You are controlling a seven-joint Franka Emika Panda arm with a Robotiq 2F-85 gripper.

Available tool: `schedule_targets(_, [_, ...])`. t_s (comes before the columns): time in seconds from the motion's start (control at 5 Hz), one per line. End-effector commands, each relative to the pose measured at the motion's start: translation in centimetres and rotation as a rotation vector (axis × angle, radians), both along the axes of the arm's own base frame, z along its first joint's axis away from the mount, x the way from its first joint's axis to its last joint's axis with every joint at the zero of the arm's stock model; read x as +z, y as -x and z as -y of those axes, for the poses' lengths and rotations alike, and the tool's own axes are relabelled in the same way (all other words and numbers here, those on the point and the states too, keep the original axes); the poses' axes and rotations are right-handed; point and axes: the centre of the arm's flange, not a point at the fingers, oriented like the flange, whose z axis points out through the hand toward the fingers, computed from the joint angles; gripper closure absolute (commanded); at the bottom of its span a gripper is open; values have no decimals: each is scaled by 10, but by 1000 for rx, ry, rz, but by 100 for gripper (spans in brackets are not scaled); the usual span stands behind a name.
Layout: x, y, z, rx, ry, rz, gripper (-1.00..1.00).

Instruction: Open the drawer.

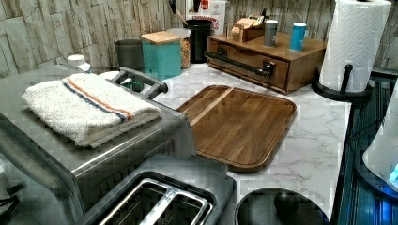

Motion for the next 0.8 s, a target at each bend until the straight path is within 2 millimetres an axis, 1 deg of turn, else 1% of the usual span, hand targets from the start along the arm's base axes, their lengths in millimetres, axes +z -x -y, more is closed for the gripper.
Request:
schedule_targets(0.2, [-2,1,-3,6,0,1,-100])
schedule_targets(0.4, [-14,1,11,56,14,31,-100])
schedule_targets(0.6, [-26,-2,56,112,40,33,-100])
schedule_targets(0.8, [-34,-2,109,163,17,39,-100])
